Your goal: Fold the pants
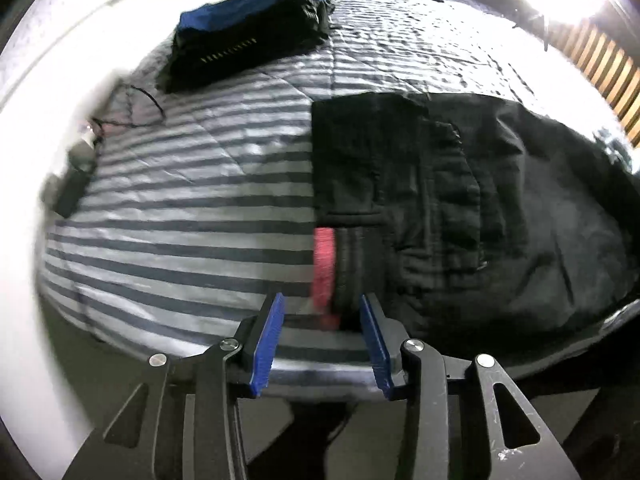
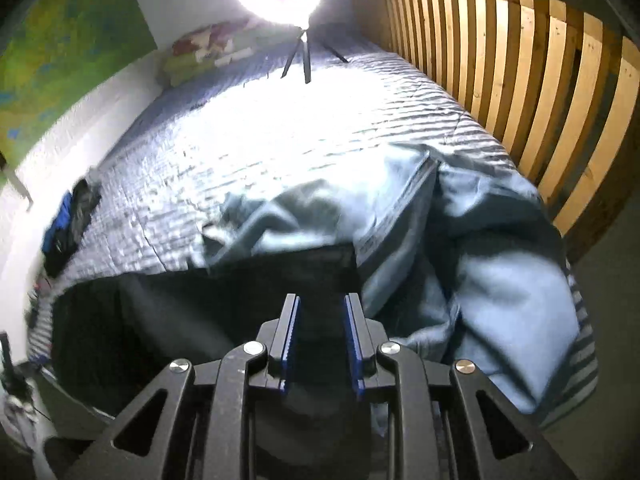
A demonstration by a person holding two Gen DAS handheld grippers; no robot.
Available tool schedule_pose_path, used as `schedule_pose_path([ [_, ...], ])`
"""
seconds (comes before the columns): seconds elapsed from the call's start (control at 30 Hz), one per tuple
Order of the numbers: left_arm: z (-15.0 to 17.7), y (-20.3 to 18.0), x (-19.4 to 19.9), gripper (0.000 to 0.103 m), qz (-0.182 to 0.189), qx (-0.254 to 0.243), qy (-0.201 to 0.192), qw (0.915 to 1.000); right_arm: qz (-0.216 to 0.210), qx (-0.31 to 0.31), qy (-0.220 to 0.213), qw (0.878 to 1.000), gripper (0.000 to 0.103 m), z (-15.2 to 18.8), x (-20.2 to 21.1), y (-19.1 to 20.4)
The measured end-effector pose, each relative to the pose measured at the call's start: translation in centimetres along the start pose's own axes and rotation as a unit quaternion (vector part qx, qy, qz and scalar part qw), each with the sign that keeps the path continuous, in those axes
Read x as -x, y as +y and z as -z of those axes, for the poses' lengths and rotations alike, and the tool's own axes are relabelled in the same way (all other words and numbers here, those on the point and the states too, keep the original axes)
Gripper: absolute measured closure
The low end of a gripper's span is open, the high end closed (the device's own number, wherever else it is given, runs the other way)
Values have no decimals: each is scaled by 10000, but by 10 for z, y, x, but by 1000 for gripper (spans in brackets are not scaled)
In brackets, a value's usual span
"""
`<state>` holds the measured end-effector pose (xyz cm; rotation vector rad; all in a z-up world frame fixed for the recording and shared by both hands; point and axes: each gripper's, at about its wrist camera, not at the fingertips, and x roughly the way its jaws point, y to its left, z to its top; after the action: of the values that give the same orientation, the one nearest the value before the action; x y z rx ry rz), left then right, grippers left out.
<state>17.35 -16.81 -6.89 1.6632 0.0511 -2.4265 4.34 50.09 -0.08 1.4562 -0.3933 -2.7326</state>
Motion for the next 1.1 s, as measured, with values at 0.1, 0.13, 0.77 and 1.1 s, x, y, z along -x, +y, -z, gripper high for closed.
schedule_pose_path([
  [0.1, -4, -4, 26, 60, 66, 7, -303, 9995, -50, 97, 47, 9999, 82, -14, -8, 0],
  [0.13, -8, -11, 35, 60, 172, -58, -430, 9989, -45, 143, 70, 9999, 82, -17, -12, 1],
  [0.77, -28, -97, -37, 51, 628, -709, 123, 9954, -273, 61, 520, 9983, 68, -38, -69, -19],
  [1.1, -27, -103, -40, 46, 501, -867, 72, 9949, 688, 1107, -80, 9914, 101, -28, -56, 7],
])
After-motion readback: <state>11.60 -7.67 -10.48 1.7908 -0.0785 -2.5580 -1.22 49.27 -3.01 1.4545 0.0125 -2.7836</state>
